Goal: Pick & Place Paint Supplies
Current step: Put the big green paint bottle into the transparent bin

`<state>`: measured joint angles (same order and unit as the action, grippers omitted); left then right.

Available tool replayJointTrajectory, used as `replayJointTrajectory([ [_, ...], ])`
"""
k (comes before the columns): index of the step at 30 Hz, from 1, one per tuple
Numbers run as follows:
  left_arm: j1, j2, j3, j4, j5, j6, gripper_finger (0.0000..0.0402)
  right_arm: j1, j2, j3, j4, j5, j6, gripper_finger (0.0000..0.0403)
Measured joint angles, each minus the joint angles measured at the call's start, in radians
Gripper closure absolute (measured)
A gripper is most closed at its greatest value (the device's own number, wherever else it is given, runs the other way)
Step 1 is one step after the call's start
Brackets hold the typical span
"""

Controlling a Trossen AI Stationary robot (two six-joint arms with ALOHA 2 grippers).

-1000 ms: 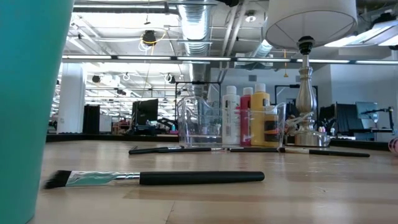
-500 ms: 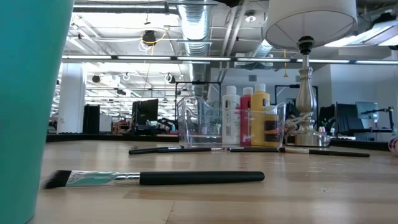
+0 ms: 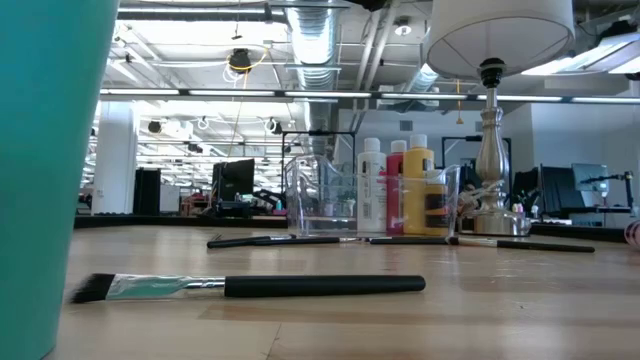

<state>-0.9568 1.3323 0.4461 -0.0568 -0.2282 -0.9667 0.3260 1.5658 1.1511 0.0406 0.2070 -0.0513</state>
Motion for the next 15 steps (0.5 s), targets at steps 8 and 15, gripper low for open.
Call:
replayJointTrajectory([
  [8, 0.072, -0.001, 0.000, 0.001, -0.009, 0.106, 0.0220, -0.001, 0.000, 0.000, 0.001, 0.000, 0.000, 0.0027],
  [15, 0.123, -0.012, -0.001, -0.013, -0.194, 0.287, 0.0220, -0.031, 0.011, -0.002, -0.001, 0.001, 0.037, 0.0027],
])
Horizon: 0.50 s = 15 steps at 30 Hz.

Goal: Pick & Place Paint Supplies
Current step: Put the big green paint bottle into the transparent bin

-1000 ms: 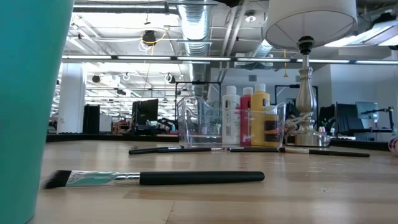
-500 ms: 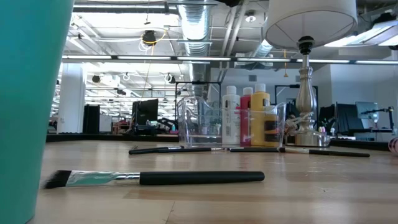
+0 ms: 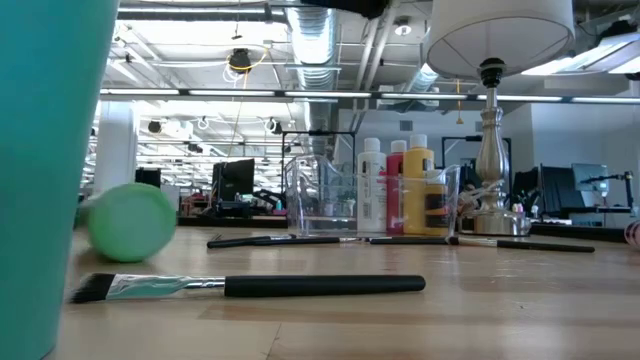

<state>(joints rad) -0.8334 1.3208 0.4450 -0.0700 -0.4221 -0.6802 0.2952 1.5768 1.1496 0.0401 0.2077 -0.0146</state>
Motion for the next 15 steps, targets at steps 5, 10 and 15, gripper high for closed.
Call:
replayJointTrajectory([
  [5, 0.032, -0.099, 0.000, 0.002, -0.247, 0.225, 0.0220, -0.061, 0.046, -0.036, 0.083, 0.003, 0.026, 0.0027],
  [10, 0.077, -0.243, 0.000, 0.009, -0.445, 0.418, 0.0220, -0.118, 0.152, -0.074, 0.330, -0.004, 0.075, 0.0027],
  [15, 0.264, -0.349, 0.000, 0.019, -0.316, 0.536, 0.0220, -0.185, 0.233, -0.076, 0.340, 0.001, 0.185, 0.0027],
])
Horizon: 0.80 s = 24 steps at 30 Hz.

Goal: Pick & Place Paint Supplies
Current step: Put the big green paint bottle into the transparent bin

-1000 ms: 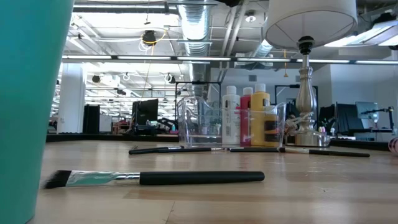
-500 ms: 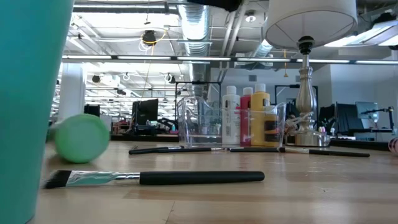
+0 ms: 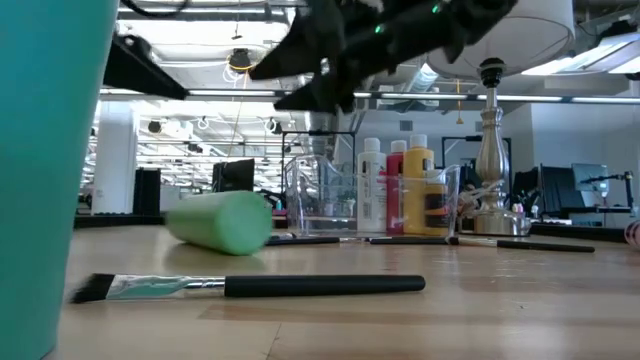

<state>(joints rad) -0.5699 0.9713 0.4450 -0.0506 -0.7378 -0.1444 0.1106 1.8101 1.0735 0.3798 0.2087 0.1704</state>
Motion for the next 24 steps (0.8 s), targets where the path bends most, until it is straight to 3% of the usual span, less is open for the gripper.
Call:
replayJointTrajectory([
  [5, 0.136, -0.023, 0.000, 0.041, 0.157, 0.061, 0.0220, -0.015, 0.009, 0.001, -0.006, -0.002, 0.025, 0.0027],
  [17, 0.184, -0.009, -0.028, 0.252, 0.195, 0.193, 0.0220, 0.116, -0.178, 0.004, -0.145, 0.009, 0.073, 0.0027],
  [24, 0.248, -0.002, -0.238, 0.504, 0.276, 0.200, 0.0220, 0.231, -0.138, 0.001, -0.424, 0.301, 0.310, 0.0027],
])
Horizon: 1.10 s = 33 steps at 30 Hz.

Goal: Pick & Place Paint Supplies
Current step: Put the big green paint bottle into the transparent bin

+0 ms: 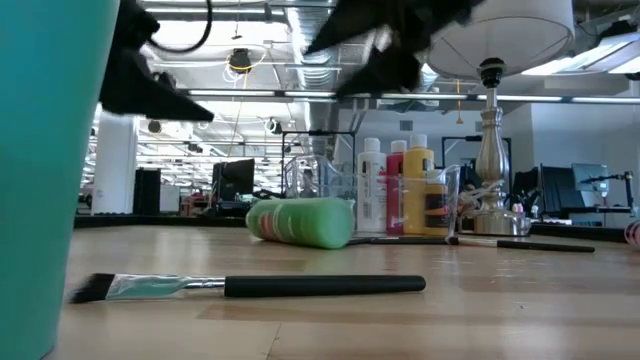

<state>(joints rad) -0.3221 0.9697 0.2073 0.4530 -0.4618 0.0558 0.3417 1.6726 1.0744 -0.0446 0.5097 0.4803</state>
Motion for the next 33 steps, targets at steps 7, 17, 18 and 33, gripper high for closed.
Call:
replayJointTrajectory([
  [7, 0.079, -0.001, -0.114, 0.276, 0.123, 0.016, 0.0220, 0.068, 0.060, 0.000, 0.045, 0.148, 0.033, 0.0027],
  [17, 0.101, 0.000, -0.115, 0.288, 0.145, 0.020, 0.0220, 0.065, 0.071, 0.001, 0.071, 0.146, 0.048, 0.0027],
  [18, 0.101, 0.000, -0.115, 0.288, 0.145, 0.021, 0.0220, 0.070, 0.075, 0.001, 0.071, 0.146, 0.048, 0.0027],
  [33, 0.101, 0.000, -0.116, 0.289, 0.139, 0.023, 0.0220, 0.104, 0.149, 0.002, -0.131, 0.362, 0.429, 0.0027],
])
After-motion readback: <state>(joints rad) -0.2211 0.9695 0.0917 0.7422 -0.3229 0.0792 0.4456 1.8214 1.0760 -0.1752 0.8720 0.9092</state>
